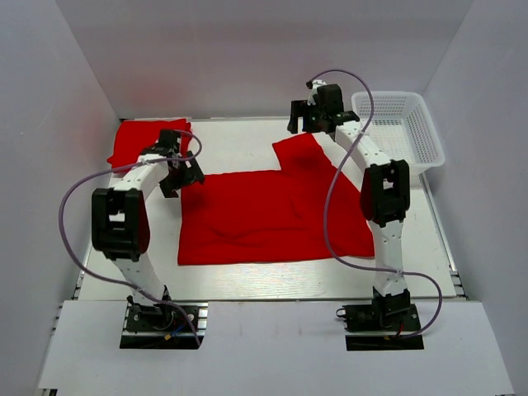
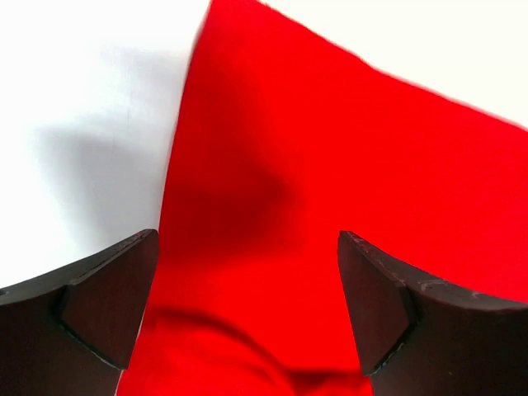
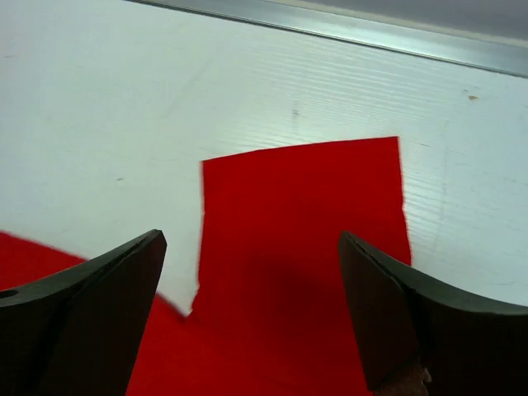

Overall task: Fold and stack the t-shirts
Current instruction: Grap the side of the flattened tshirt furthest away from the robot with both arms

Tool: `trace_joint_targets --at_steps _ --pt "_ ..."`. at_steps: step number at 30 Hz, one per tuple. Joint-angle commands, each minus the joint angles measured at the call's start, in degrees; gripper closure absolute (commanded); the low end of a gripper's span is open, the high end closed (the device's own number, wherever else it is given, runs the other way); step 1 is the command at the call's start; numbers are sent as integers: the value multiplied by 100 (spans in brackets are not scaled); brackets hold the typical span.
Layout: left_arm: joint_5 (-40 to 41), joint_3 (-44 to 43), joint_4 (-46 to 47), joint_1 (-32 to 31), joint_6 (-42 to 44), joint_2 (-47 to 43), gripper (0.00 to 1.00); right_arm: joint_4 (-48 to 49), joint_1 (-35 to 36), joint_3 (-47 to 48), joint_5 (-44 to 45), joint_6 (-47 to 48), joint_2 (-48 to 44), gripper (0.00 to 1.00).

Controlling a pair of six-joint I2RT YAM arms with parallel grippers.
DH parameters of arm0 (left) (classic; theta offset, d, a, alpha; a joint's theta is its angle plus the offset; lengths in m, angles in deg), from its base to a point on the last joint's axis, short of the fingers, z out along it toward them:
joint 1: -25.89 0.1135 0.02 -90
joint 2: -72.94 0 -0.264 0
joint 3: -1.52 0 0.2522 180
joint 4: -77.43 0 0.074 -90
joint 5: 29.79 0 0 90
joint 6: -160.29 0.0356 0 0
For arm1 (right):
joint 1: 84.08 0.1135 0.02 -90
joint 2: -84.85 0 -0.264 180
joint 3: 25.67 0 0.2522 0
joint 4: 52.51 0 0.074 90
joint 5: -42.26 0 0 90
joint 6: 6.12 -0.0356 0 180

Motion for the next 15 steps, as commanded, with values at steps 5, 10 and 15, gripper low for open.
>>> trace_joint_targets --at_steps 5,10,15 --pt "993 -671 222 78 -78 746 0 517 -160 312 1022 186 726 10" --pt "988 -794 809 131 -17 1151 0 1071 -231 513 1129 177 1096 10" --pt "600 -1040 1302 131 36 1678 0 1344 -319 655 1181 168 1474 10"
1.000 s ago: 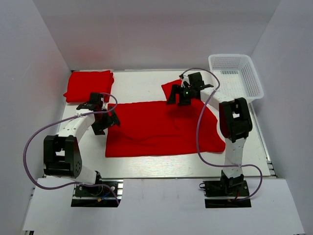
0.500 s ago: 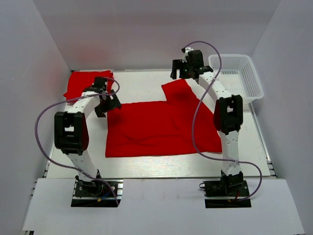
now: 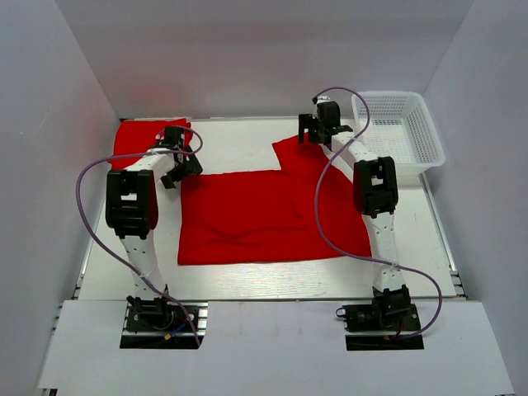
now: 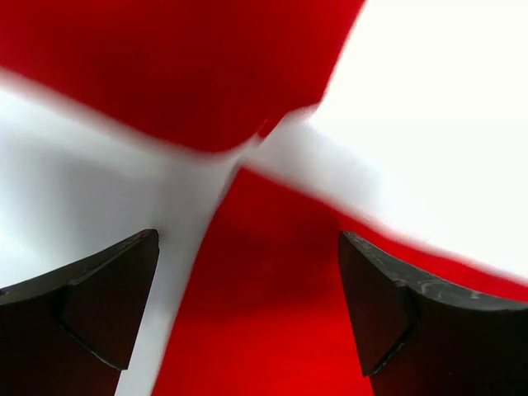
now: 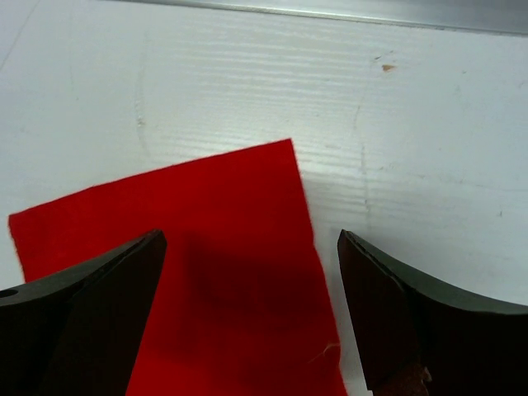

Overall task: Fold and stack the t-shirts
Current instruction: Grap the side of the flattened tshirt furthest away from the robot with both arms

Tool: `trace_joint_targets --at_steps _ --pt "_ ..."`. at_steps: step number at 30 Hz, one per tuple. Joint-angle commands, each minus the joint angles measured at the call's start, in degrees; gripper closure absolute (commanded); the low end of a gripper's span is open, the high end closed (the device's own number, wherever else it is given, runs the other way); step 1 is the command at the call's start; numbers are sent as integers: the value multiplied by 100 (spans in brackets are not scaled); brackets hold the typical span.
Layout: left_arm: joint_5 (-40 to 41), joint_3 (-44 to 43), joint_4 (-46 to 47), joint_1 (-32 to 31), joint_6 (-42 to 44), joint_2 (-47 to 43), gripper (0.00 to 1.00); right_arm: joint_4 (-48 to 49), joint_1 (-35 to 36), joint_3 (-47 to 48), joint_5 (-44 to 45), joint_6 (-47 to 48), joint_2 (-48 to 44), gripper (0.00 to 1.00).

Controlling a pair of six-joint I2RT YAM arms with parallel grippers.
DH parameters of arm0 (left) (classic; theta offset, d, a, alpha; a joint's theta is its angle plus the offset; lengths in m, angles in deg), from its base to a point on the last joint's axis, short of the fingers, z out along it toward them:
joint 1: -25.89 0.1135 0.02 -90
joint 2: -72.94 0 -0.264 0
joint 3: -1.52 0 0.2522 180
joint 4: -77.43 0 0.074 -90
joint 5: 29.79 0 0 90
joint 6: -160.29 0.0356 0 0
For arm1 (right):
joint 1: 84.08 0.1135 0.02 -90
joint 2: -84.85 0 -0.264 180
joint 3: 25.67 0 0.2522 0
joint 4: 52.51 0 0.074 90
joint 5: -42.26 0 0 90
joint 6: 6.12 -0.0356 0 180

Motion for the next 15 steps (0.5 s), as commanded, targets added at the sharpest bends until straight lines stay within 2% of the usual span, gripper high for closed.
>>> trace_joint_targets --at_steps 1,6,11,13,14,15 --pt "-220 -302 509 34 16 256 0 660 -81 307 152 22 160 10" --pt "-158 -583 342 34 16 599 0 889 -151 430 -146 -180 450 10" --pt "-167 -294 395 -18 -36 451 9 828 -151 667 -473 -207 653 10" --pt "-245 13 587 -18 -36 397 9 941 -141 624 -664 -50 618 14" --pt "-246 101 588 -18 -149 319 15 890 -134 632 -709 -14 644 23" --pt "-325 233 641 -18 -151 266 18 837 -125 659 -736 12 627 28"
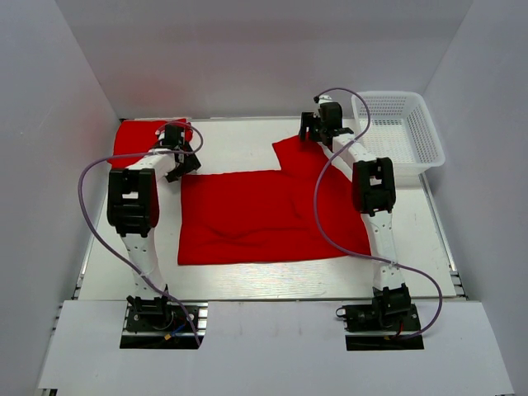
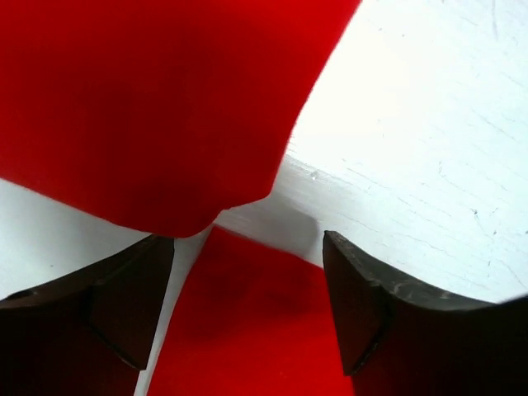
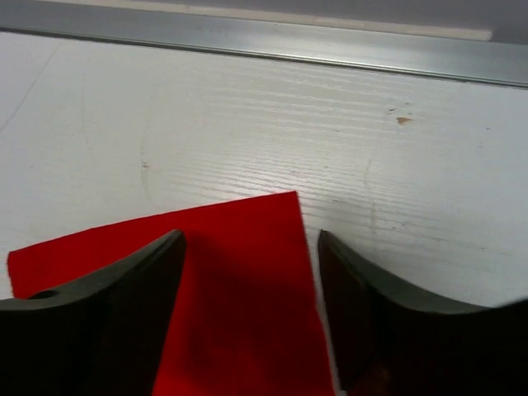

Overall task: Fold and stack the t-shirts
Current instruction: Grap the side of the flattened tshirt furthest away from the robot with both arms

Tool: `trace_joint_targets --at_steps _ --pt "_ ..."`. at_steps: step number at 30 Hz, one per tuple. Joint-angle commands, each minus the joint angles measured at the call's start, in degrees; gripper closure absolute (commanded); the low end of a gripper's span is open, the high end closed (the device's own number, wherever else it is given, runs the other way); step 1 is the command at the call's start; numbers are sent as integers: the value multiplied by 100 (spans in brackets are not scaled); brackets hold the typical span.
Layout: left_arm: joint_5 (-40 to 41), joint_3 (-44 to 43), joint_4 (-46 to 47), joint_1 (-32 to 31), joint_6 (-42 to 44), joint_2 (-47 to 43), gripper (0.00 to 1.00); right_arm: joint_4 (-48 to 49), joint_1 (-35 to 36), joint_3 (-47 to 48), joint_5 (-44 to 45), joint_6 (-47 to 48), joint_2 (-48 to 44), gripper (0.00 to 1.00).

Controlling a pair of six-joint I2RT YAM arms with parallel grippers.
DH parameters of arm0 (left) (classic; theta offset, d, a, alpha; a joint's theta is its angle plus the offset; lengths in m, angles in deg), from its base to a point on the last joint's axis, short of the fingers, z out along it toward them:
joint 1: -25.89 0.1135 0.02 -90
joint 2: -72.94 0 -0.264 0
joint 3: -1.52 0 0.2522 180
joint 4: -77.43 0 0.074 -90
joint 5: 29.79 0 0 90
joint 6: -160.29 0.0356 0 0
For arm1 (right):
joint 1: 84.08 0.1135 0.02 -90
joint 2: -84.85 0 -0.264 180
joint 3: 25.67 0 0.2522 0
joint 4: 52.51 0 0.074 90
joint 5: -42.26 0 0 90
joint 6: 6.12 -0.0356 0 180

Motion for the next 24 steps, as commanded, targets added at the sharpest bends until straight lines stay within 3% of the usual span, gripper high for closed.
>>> trace_joint_targets --at_steps 1,5,10,14,16,18,24 --pt "-384 496 -165 -31 -249 -30 24 66 33 224 -386 150 56 33" --pt "-437 558 -165 -31 -249 -91 33 -329 15 215 -527 159 21 39" --pt "-498 664 -113 -31 -249 -206 43 -568 68 -48 -773 300 -128 58" --pt "-621 716 1 -31 -249 -206 66 -753 121 -163 -512 423 -242 79" --pt "-674 716 2 -31 -197 -206 86 -727 147 -233 -353 432 -269 100" --pt "-675 480 -111 -31 -135 -135 100 -639 129 -347 -246 458 -392 100" --pt "-675 505 194 -84 76 -538 100 301 85 -1197 -791 730 -1505 100"
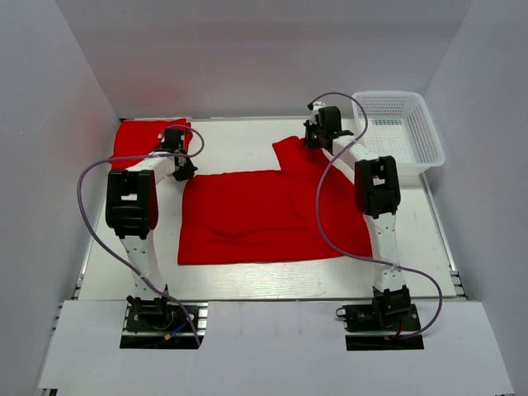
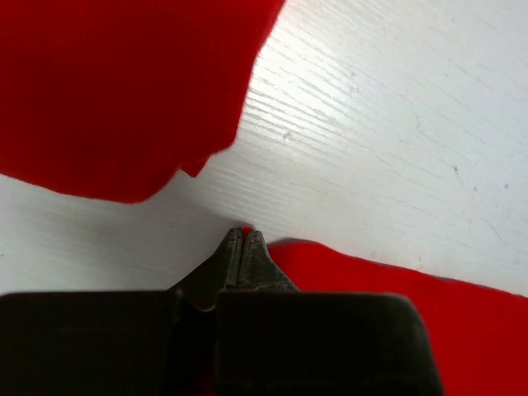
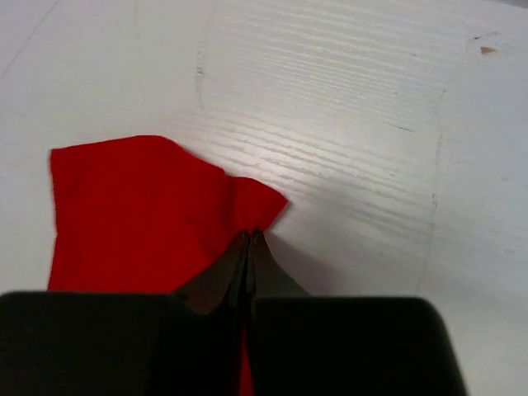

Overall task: Fold and stack the t-shirts
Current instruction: Grap the side of the flattened tshirt furthest away from the robot with both arms, then fold the other side of the tshirt into a rectangle

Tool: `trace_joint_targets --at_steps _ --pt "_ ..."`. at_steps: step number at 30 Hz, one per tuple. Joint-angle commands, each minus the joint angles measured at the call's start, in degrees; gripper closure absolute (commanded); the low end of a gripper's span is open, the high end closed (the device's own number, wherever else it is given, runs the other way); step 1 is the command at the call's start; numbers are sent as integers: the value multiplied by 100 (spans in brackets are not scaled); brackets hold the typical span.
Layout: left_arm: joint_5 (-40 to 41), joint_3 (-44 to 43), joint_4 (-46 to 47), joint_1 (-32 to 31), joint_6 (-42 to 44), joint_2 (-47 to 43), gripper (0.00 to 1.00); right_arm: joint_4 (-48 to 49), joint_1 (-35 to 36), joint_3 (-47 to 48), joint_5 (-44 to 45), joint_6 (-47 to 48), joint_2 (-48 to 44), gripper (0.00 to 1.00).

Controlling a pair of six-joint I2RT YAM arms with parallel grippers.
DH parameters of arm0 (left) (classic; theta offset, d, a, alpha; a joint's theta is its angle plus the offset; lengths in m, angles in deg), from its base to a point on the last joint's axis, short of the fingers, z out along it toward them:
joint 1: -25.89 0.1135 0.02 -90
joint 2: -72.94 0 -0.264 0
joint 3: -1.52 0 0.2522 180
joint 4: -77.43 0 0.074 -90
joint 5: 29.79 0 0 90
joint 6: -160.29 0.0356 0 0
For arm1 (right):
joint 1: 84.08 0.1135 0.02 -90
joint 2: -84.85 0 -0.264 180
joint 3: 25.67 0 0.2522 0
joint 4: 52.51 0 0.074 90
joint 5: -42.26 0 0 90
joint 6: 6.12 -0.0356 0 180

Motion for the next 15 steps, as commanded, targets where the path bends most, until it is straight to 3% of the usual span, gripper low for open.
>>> trace_joint_targets --at_steps 1,5,15 --pt "-274 356 85 -84 185 -467 100 709 -2 -624 -312 272 -1051 100" --pt "-381 876 613 -84 247 -1030 100 1300 7 -1741 -488 518 -1939 100" --pt "-381 1701 394 -84 300 -2101 100 1749 -2 -4402 -392 448 -4048 100"
